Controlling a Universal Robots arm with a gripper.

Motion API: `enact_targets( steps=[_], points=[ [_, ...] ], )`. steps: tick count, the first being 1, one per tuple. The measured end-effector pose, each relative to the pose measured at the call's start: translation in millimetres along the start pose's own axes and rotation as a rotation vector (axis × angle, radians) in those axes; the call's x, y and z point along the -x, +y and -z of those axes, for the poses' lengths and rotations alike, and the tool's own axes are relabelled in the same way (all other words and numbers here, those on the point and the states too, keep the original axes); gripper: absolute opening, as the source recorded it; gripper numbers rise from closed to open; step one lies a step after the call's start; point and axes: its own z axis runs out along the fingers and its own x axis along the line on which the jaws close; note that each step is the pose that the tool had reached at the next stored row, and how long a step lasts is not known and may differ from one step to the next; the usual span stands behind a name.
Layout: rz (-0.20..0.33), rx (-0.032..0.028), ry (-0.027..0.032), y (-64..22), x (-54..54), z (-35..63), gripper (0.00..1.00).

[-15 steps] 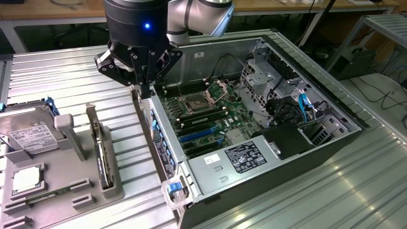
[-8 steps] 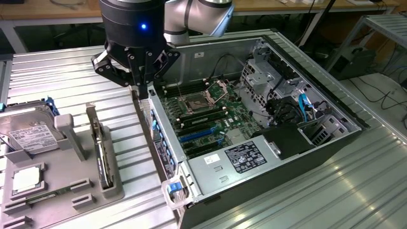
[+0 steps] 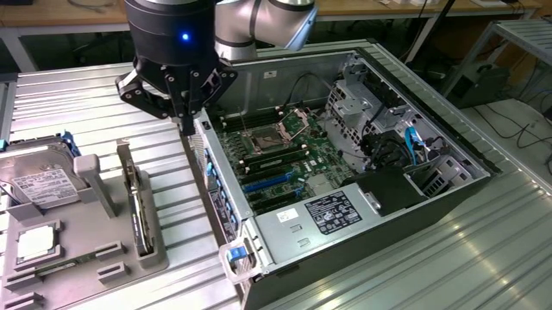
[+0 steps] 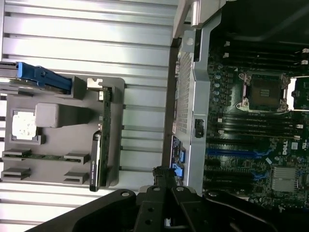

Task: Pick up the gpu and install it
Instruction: 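Reach for the gpu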

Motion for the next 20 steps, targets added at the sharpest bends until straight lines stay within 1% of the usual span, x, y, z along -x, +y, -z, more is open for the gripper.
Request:
enact_targets(
  steps=[2,4,20],
  points=[
    [0.0,0.0,0.0,0.4,-5.2,0.0,0.11],
    [0.0,0.0,0.0,0.6,-8.2,0.1,0.11],
    [0.0,0.0001,-0.0001,2.1,-28.1,0.2,0.11]
  ],
)
